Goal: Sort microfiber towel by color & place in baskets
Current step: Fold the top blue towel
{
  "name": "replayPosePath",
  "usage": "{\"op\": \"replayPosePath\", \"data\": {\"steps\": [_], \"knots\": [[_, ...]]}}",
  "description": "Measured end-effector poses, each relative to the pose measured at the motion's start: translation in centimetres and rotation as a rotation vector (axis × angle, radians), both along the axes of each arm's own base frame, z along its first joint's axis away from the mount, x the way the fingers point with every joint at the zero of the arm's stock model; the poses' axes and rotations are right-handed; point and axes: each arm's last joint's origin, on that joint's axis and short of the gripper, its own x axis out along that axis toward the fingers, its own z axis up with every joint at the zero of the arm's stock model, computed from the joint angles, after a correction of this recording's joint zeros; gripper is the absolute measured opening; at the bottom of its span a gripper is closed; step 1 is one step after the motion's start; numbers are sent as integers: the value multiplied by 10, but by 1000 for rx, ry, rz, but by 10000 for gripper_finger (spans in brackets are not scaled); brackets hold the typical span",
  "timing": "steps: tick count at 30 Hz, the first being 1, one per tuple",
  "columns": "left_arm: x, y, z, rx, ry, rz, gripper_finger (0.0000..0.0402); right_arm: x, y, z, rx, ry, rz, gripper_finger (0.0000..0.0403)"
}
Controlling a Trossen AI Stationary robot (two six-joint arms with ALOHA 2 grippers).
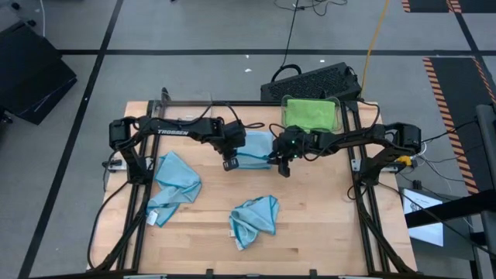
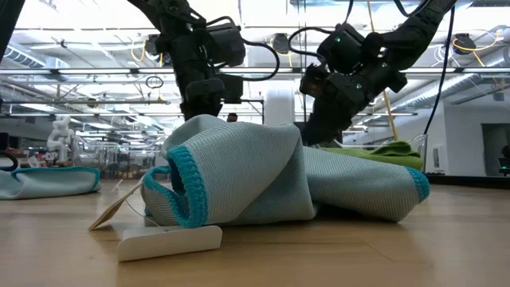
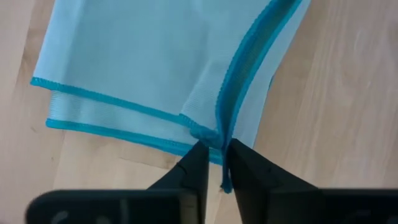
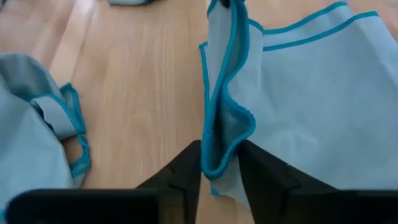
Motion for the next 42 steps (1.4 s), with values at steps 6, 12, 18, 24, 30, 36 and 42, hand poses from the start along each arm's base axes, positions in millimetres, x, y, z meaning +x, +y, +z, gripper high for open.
{"op": "replayPosePath", "data": {"steps": [6,12,18,24,30,36,42], "knots": [[0,0,0,6,1,-16,116,0,2,1,78,-18,47,147],[-6,-2,-2,-29,64,3,165,0,5,1,145,-14,84,149],[-18,-7,-4,-132,184,23,183,0,5,2,186,-14,62,165],[-24,-10,4,-183,187,63,184,-4,7,8,249,-7,66,206],[-27,8,36,-139,-41,157,184,-18,6,29,256,3,-29,233],[-21,37,57,-41,-302,134,189,-40,4,55,189,-18,-123,235],[-12,69,39,-26,-359,112,259,-58,0,66,194,10,-196,235]]}}
